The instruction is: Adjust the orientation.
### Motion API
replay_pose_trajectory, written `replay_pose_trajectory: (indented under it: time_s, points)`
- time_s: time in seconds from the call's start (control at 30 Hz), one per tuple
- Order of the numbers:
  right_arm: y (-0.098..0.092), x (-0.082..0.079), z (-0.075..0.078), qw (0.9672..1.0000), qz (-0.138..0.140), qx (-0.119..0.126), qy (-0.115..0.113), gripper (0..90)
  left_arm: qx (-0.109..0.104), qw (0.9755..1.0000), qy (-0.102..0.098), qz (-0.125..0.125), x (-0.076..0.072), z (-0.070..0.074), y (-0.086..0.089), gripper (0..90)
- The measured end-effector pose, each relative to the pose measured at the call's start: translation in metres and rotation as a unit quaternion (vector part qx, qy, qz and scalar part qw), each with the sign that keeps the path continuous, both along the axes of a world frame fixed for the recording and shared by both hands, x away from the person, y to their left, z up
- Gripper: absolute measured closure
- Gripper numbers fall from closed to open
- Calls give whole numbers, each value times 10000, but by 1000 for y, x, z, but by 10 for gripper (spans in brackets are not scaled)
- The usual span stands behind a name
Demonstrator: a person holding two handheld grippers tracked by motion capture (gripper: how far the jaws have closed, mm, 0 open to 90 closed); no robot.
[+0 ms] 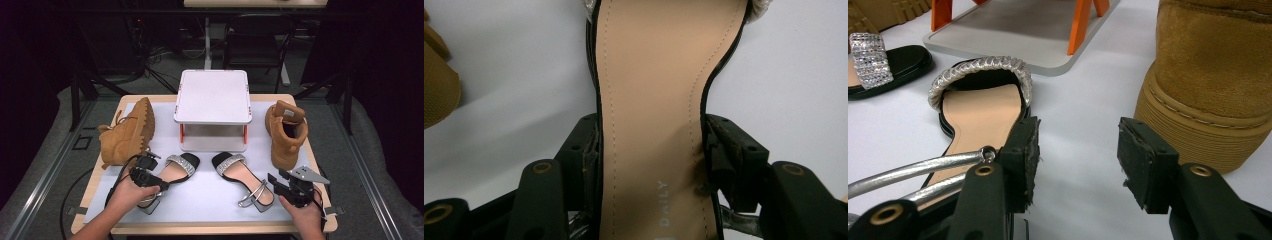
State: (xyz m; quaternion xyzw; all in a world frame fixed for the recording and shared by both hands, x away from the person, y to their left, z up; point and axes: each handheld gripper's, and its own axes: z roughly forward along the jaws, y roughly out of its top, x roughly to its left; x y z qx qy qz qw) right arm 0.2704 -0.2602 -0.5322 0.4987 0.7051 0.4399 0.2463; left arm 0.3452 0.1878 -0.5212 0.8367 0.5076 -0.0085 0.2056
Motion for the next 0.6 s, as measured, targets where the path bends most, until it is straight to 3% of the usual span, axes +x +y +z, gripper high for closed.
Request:
replay_pose_trajectory:
  time_s: [0.6]
  points:
    - [0,0,0,10000,6,-5,3,512,17,10000,-29,-3,-1,0,-1,435]
